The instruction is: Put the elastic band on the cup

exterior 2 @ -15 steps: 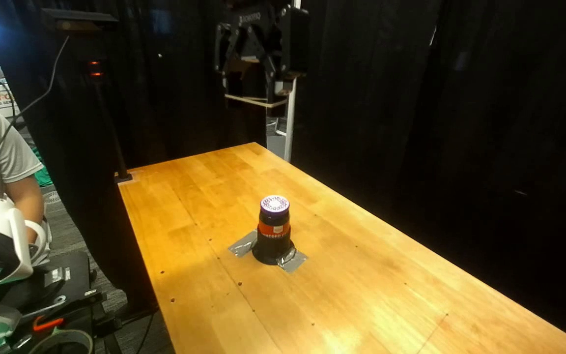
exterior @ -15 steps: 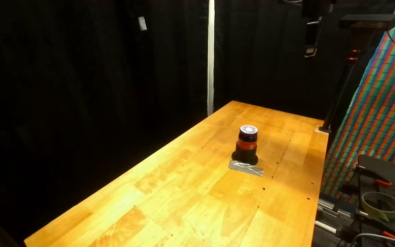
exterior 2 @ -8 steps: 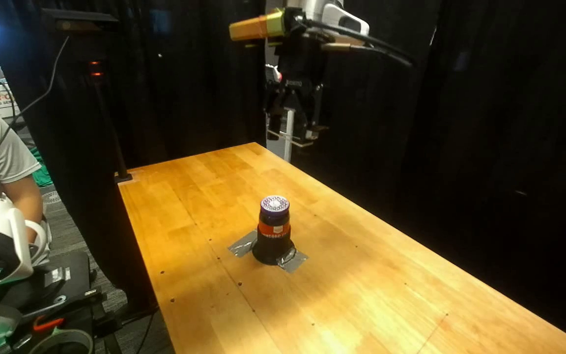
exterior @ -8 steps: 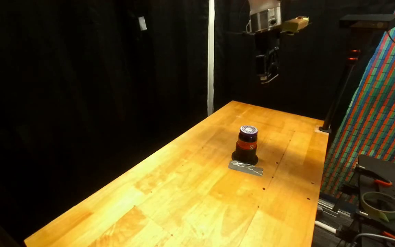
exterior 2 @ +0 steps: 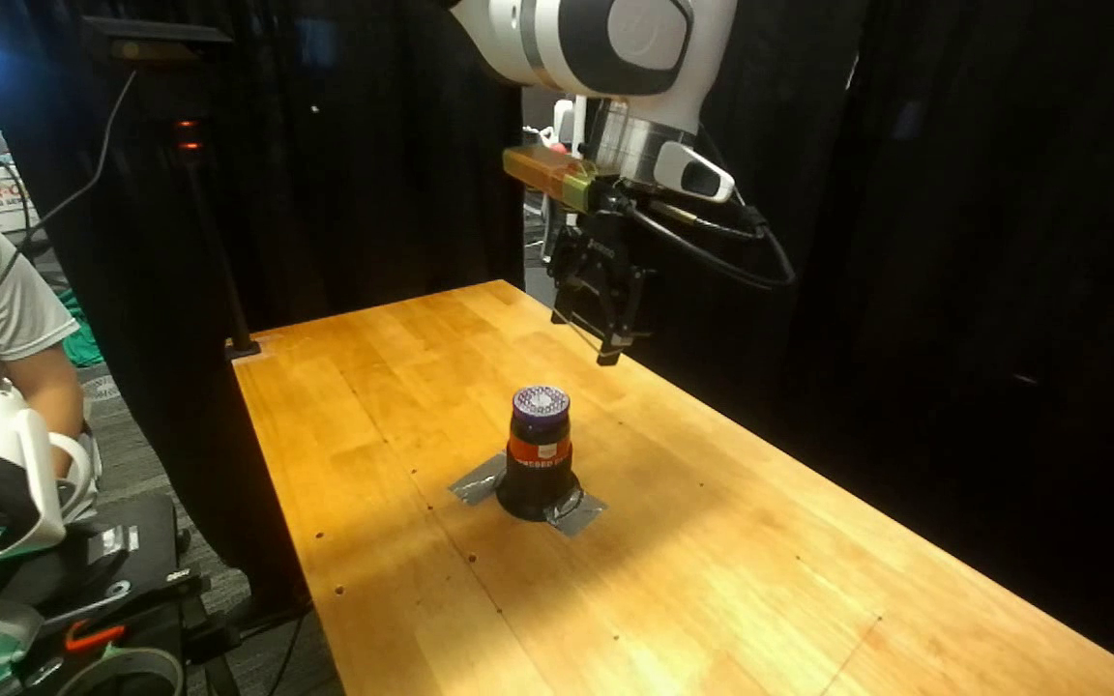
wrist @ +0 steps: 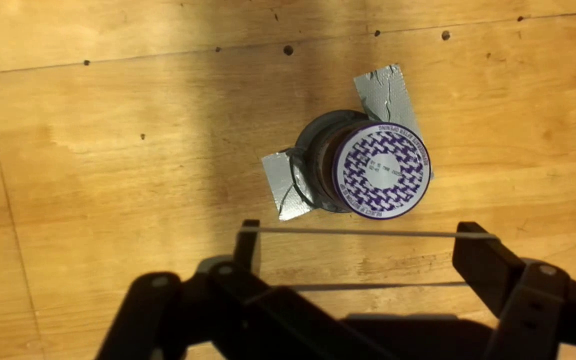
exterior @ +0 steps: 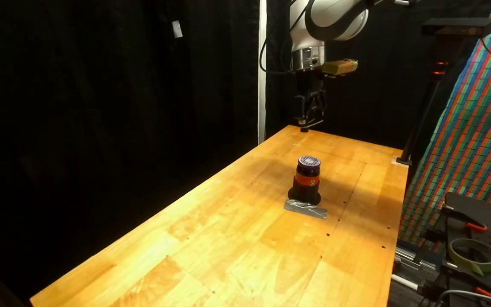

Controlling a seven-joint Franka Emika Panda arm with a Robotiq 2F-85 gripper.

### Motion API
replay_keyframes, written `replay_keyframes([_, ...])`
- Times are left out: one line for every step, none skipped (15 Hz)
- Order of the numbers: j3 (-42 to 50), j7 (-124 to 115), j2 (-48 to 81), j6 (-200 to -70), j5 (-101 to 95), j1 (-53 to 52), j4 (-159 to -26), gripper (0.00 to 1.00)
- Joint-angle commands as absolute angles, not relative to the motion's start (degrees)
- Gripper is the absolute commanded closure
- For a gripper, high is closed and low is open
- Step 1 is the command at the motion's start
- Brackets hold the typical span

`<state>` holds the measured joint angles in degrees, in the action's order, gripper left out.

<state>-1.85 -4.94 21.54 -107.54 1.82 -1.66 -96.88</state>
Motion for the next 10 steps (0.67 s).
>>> replay_keyframes([-1.8, -7.0, 23.6, -110.9, 1.7, -3.0, -95.8, 0.0])
replay_keyframes([-1.7, -7.7, 24.3, -112.2, 0.6, -3.7, -96.0, 0.0])
replay_keyframes([-1.7, -7.8, 25.0, -112.6, -0.3, -4.2, -95.9, 0.0])
replay_keyframes([-1.7, -8.1, 25.5, -113.3, -1.0, -4.8, -96.0, 0.0])
replay_keyframes([-1.7, -8.4, 26.2, -114.0, -1.7, -5.3, -96.2, 0.0])
replay_keyframes([-1.7, -8.5, 26.8, -114.4, -2.1, -5.8, -96.2, 0.0])
replay_keyframes([-1.6, -8.8, 27.4, -115.0, -3.0, -6.3, -96.2, 0.0])
replay_keyframes([-1.6, -9.0, 27.9, -115.3, -3.5, -6.6, -96.1, 0.0])
replay_keyframes([-1.5, -9.1, 28.5, -115.7, -3.7, -6.8, -96.1, 0.0])
replay_keyframes([-1.6, -9.1, 28.9, -115.9, -3.8, -6.9, -96.2, 0.0])
